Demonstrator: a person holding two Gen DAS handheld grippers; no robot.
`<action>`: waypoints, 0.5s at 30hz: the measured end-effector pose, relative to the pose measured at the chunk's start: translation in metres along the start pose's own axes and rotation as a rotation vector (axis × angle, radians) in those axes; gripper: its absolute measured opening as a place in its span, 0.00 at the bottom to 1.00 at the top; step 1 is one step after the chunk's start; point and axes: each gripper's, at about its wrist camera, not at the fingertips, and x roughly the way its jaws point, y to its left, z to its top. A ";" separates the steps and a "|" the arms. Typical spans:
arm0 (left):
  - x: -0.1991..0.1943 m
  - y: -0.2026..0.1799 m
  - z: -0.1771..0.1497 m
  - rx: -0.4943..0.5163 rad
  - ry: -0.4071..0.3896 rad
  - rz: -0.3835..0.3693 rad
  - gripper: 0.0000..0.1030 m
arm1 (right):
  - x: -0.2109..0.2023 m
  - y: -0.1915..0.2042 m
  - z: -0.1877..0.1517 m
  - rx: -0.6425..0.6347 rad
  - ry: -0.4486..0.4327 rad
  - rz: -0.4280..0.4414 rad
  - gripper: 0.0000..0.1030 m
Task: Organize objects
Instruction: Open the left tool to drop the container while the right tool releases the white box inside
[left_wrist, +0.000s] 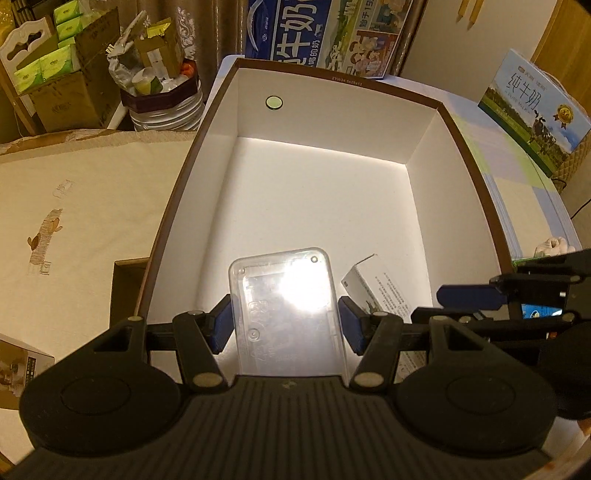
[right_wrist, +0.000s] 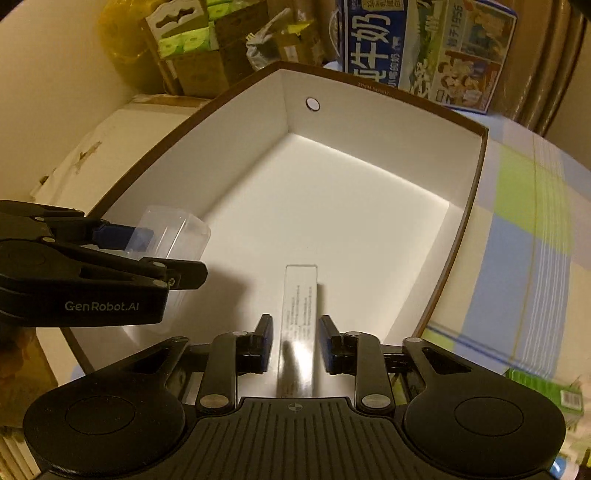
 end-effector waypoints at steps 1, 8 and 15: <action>0.000 0.000 0.000 -0.001 0.002 0.000 0.53 | -0.002 0.000 0.000 -0.005 -0.004 0.002 0.36; 0.006 -0.003 0.000 0.008 0.024 -0.003 0.53 | -0.013 0.000 -0.003 -0.014 -0.026 0.008 0.39; 0.015 -0.009 -0.001 0.019 0.052 0.002 0.54 | -0.021 0.002 -0.004 -0.021 -0.047 0.022 0.39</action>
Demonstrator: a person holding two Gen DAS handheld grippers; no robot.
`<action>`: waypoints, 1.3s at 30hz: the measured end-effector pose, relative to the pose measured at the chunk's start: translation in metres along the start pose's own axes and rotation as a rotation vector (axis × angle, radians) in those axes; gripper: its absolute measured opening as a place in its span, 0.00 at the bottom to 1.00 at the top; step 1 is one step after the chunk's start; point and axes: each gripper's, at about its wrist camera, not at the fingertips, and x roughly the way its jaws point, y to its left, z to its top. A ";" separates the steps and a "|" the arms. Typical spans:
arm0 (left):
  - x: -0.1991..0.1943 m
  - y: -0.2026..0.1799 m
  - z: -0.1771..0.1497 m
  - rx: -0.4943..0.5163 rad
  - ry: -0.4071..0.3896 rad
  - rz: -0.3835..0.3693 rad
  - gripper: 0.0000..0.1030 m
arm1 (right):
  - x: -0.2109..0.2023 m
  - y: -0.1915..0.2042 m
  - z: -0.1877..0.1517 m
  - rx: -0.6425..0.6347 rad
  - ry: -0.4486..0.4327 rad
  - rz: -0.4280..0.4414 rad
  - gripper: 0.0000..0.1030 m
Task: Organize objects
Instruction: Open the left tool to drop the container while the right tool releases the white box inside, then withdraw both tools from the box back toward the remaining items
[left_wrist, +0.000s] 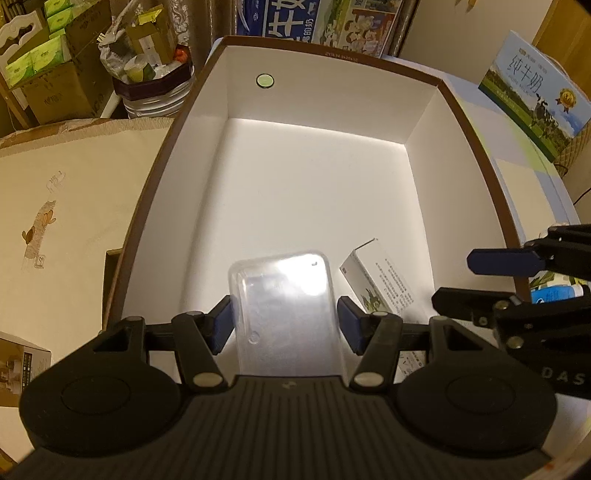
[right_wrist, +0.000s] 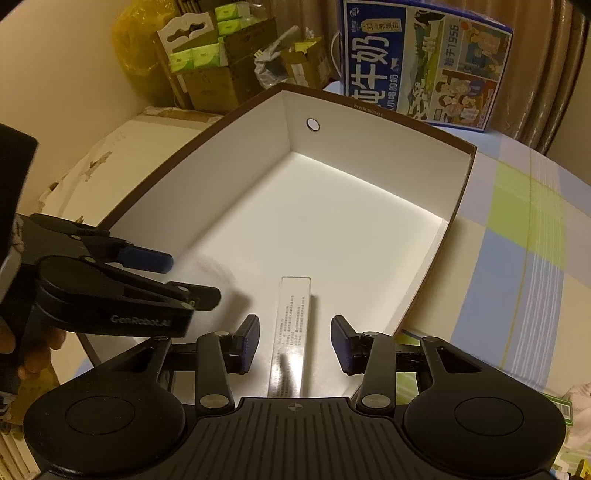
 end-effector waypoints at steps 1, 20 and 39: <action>0.001 -0.001 0.000 0.003 0.002 0.000 0.57 | -0.001 0.000 0.000 0.000 -0.003 0.000 0.40; -0.045 0.002 -0.015 -0.043 -0.075 -0.002 0.72 | -0.044 0.008 -0.012 0.008 -0.094 0.043 0.44; -0.108 -0.069 -0.053 -0.028 -0.178 -0.057 0.75 | -0.135 -0.032 -0.085 0.138 -0.188 0.073 0.45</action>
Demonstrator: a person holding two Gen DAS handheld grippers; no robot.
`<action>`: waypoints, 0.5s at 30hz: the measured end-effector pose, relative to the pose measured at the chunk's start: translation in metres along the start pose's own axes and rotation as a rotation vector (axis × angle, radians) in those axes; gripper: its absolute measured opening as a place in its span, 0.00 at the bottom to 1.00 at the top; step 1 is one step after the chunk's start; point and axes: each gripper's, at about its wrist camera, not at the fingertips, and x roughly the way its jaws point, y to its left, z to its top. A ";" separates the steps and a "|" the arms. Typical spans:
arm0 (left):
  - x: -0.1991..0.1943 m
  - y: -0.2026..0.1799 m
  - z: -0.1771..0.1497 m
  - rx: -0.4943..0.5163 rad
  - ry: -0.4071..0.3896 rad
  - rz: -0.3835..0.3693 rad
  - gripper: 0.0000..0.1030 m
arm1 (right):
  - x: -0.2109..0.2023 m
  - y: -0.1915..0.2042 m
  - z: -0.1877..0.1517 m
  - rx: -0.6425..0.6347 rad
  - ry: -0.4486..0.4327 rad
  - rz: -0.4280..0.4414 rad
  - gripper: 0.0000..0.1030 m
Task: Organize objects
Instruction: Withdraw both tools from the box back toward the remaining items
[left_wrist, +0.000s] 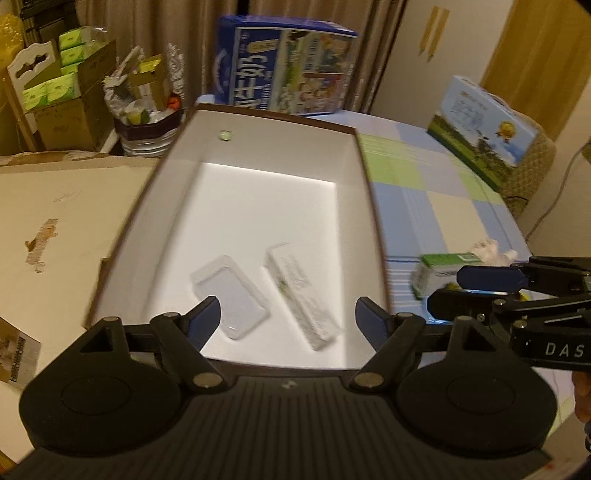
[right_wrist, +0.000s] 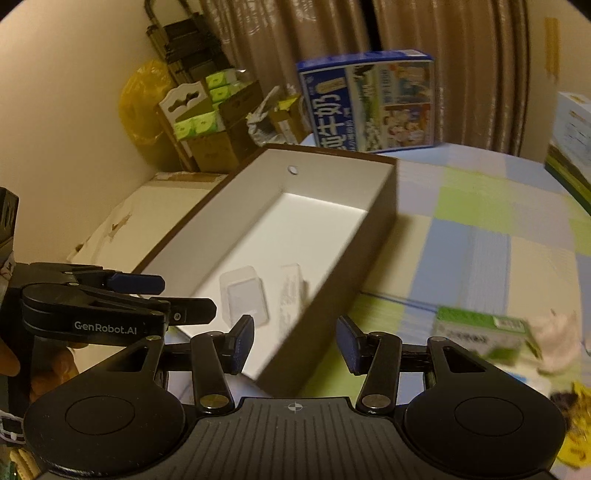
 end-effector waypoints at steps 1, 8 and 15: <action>-0.001 -0.005 -0.003 0.002 -0.001 -0.007 0.75 | -0.006 -0.005 -0.004 0.010 0.000 -0.003 0.45; -0.006 -0.044 -0.017 0.007 -0.008 -0.050 0.75 | -0.037 -0.040 -0.032 0.065 0.014 -0.022 0.46; -0.006 -0.077 -0.032 0.012 -0.005 -0.076 0.75 | -0.059 -0.076 -0.056 0.106 0.043 -0.042 0.46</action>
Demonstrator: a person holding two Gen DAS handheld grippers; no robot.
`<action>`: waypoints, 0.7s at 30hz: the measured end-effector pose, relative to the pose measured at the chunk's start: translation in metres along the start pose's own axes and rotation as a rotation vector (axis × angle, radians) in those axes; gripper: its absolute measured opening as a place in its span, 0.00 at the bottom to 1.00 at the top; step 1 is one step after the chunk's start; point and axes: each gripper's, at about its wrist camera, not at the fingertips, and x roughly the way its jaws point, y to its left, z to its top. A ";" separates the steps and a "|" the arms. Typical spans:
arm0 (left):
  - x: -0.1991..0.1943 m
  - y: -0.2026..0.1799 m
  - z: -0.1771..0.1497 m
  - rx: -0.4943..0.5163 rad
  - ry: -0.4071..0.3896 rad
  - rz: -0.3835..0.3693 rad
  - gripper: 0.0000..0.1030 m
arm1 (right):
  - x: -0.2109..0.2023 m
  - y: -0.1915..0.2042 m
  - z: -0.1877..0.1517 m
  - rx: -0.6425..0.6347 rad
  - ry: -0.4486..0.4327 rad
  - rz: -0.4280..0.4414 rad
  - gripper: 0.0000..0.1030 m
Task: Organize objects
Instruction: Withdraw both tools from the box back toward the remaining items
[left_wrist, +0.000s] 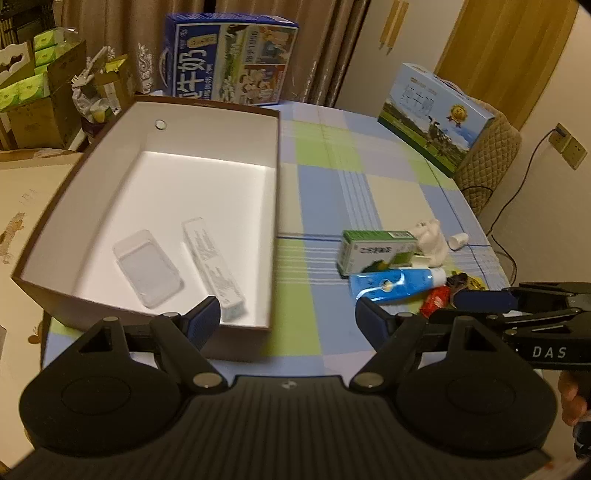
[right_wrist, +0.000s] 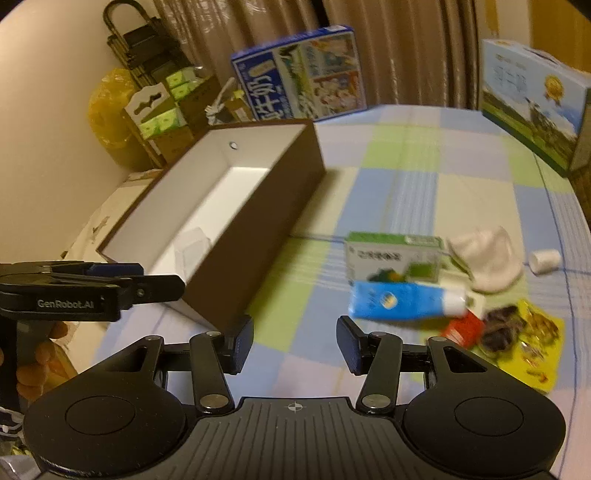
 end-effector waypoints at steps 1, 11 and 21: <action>0.001 -0.005 -0.002 0.000 0.001 -0.003 0.75 | -0.002 -0.004 -0.002 0.004 0.000 -0.002 0.46; 0.008 -0.043 -0.017 0.025 0.016 -0.026 0.75 | -0.022 -0.036 -0.021 0.034 0.005 -0.023 0.46; 0.020 -0.081 -0.024 0.078 0.036 -0.054 0.75 | -0.044 -0.083 -0.041 0.124 0.002 -0.109 0.46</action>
